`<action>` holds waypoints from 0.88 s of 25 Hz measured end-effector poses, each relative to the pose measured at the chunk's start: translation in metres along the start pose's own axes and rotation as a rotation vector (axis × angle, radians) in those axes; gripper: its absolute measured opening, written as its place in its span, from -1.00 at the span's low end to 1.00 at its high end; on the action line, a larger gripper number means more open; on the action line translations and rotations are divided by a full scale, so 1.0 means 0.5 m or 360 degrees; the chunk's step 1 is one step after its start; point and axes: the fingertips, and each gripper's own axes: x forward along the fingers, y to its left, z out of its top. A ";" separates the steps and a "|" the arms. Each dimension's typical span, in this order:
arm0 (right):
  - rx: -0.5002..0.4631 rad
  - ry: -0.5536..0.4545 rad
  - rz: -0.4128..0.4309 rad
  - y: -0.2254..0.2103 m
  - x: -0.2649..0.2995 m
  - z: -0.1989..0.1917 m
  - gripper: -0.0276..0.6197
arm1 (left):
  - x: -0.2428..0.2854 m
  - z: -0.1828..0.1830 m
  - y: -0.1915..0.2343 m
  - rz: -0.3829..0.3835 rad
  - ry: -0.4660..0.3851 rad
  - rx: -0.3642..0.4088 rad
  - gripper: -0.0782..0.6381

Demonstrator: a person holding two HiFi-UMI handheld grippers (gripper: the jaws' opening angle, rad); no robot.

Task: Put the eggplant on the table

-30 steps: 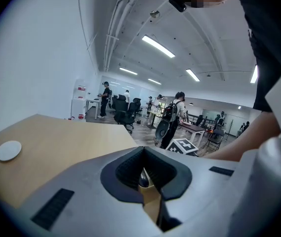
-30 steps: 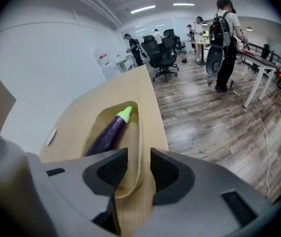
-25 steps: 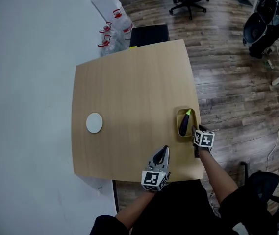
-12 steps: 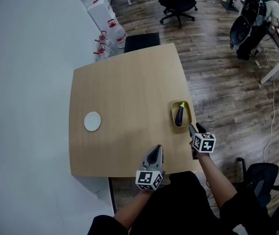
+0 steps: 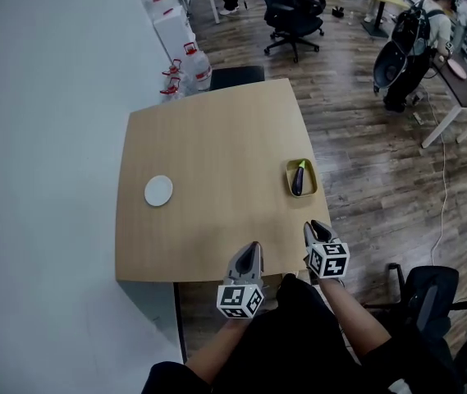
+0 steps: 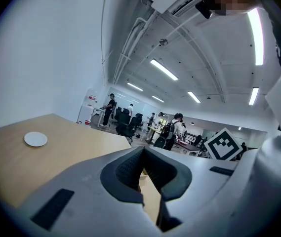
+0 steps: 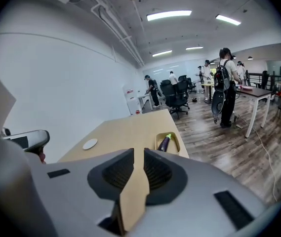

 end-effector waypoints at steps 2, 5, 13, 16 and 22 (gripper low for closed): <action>-0.0033 0.0014 -0.0008 0.038 -0.036 -0.013 -0.68 | -0.030 0.002 0.000 -0.0032 -0.0001 -0.0015 -0.75; -0.0066 0.0008 0.0026 0.094 -0.089 -0.031 -0.72 | -0.073 -0.006 0.000 -0.0063 0.0002 -0.0053 -0.75; -0.0263 -0.0202 0.0096 0.214 -0.240 -0.040 -0.72 | -0.179 -0.014 -0.030 -0.0106 -0.0044 -0.0075 -0.74; -0.0293 -0.0244 0.0082 0.223 -0.287 -0.046 -0.72 | -0.212 -0.018 -0.056 -0.0139 -0.0064 -0.0003 -0.75; -0.0338 -0.0300 0.0013 0.230 -0.344 -0.056 -0.73 | -0.261 -0.019 -0.059 -0.0125 -0.0092 0.0070 -0.75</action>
